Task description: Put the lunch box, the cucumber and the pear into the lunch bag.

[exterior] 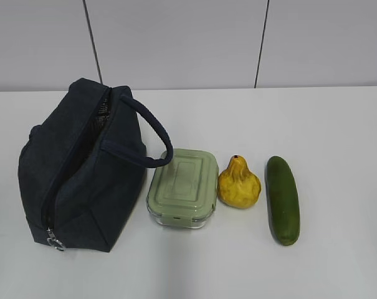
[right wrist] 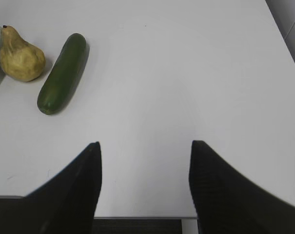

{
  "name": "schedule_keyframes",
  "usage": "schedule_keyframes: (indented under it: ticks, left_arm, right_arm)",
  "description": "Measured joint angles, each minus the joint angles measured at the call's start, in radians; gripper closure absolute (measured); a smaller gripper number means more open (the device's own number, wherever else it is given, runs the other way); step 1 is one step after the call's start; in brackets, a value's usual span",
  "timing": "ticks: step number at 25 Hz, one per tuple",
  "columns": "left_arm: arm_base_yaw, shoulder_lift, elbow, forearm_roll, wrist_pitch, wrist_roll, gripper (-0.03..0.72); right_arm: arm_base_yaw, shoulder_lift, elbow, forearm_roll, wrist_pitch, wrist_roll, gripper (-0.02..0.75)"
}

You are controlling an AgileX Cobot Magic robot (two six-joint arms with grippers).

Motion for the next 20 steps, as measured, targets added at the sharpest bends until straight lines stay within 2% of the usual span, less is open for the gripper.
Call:
schedule_keyframes:
  ticks: [20]
  left_arm:
    - [0.000,0.000,0.000,0.000,0.000,0.000,0.419]
  right_arm:
    - [0.000,0.000,0.000,0.000,0.000,0.000,0.295]
